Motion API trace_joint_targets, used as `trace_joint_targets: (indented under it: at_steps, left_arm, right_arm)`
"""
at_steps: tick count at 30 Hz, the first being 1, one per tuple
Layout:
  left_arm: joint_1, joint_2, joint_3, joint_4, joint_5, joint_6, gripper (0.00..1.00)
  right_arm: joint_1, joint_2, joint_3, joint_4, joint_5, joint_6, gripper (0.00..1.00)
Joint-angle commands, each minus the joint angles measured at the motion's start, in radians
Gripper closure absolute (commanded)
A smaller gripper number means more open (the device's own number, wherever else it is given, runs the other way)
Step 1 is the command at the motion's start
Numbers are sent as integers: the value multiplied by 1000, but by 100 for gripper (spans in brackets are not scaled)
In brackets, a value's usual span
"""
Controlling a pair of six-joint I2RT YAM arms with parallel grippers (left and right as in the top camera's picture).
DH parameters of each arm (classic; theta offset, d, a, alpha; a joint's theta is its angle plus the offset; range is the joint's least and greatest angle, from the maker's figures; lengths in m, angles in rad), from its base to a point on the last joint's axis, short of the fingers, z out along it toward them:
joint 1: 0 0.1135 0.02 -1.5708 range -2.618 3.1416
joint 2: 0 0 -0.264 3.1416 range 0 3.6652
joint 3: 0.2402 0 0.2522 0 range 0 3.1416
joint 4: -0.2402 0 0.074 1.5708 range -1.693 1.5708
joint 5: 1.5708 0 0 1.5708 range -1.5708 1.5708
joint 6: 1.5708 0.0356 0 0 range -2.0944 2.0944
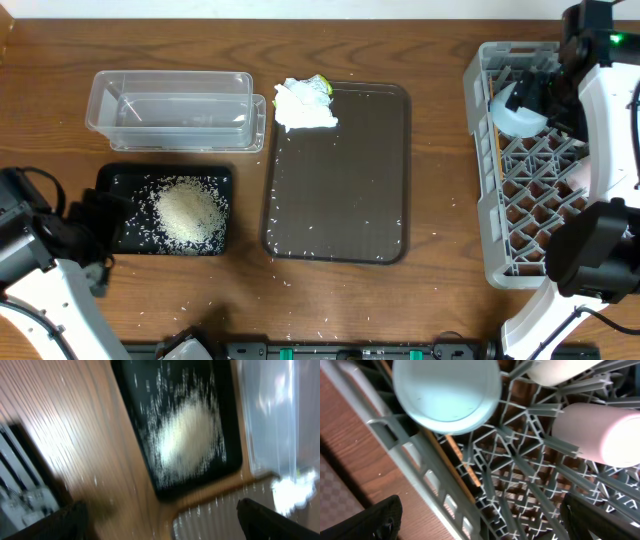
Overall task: Sort waste into correct bins and load items into the dishwasher rack
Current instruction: 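Reach the left gripper to the white tissue and grasp it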
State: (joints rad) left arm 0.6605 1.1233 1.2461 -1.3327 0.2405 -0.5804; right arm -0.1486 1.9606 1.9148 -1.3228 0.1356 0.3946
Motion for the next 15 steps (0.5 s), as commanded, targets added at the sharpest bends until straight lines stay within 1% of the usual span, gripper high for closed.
trace_joint_targets:
  at_steps: [1,4,6,7,10,13,15]
  left_arm:
    - [2,0,8,-51,288,11,2]
    - [-59,0,8,-36,584,193,2]
    - [-131,-1,8,-8,682,259,2]
    - [-178,-1,9,11,687,262,2]
    - [-354,0,11,114,642,238,2]
    - [-573,7,13,270,461,113,2]
    - [-719,32,31,352,318,71,2]
  right_arm:
    - [-10,-21,0,-1,14,16,1]
    - [-8,-21,0,-1,14,16,1]
    - [-8,-21,0,-1,14,16,1]
    - [-8,-21,0,-1,14,16,1]
    - [-8,-21,0,-1,14,16,1]
    - [-8,-21,0,-1,14,16,1]
    - [-8,-21,0,-1,14,16,1]
